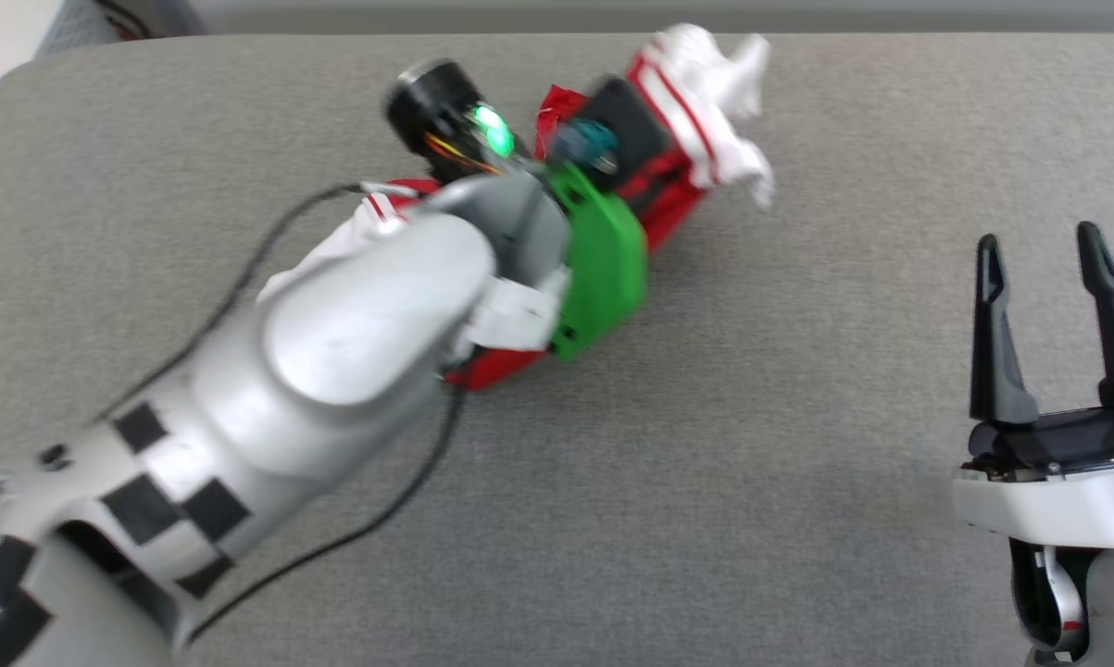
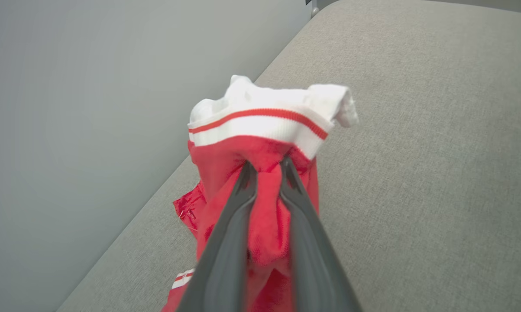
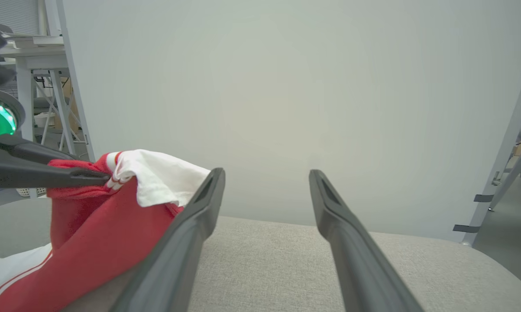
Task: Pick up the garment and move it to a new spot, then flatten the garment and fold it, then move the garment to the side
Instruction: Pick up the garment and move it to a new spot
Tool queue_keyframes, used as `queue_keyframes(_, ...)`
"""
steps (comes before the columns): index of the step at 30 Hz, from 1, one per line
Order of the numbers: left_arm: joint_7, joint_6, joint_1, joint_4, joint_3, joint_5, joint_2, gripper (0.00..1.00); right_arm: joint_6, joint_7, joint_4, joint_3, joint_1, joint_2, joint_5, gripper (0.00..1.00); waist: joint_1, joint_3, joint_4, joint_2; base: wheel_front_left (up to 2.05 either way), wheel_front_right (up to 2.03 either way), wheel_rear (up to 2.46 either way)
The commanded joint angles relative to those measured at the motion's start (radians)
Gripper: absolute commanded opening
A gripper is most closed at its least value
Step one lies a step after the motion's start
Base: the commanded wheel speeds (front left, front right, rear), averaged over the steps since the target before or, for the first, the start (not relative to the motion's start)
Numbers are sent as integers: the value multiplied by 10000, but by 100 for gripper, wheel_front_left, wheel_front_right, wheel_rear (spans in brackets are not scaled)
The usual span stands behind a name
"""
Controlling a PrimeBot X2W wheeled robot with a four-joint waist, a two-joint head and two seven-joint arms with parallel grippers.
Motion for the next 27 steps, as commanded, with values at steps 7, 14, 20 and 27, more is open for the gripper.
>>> queue_keyframes(7, -672, -27, 418, 1165, -991, 260, -2064, 0, 65, -92, -289, -699, -328, 115, -178, 100, 0, 846, -1116, 0, 0, 0, 0)
queue_keyframes(14, -243, -27, 1627, 1687, -1213, 1100, -2834, 0, 65, -92, -291, -1171, -633, 128, 129, 100, 0, 1380, -1372, 0, 0, 0, 0)
queue_keyframes(20, 516, -27, 3020, 1306, -1217, 1726, -2942, 0, 65, -92, -124, -1215, -744, 130, 246, 100, 0, 1494, -1405, 0, 0, 0, 0)
queue_keyframes(27, -953, -27, 2813, 1635, -1218, 1681, -2959, 100, 65, -92, 115, -1225, -539, 130, 135, 100, 0, 960, -1072, 0, 0, 0, 0)
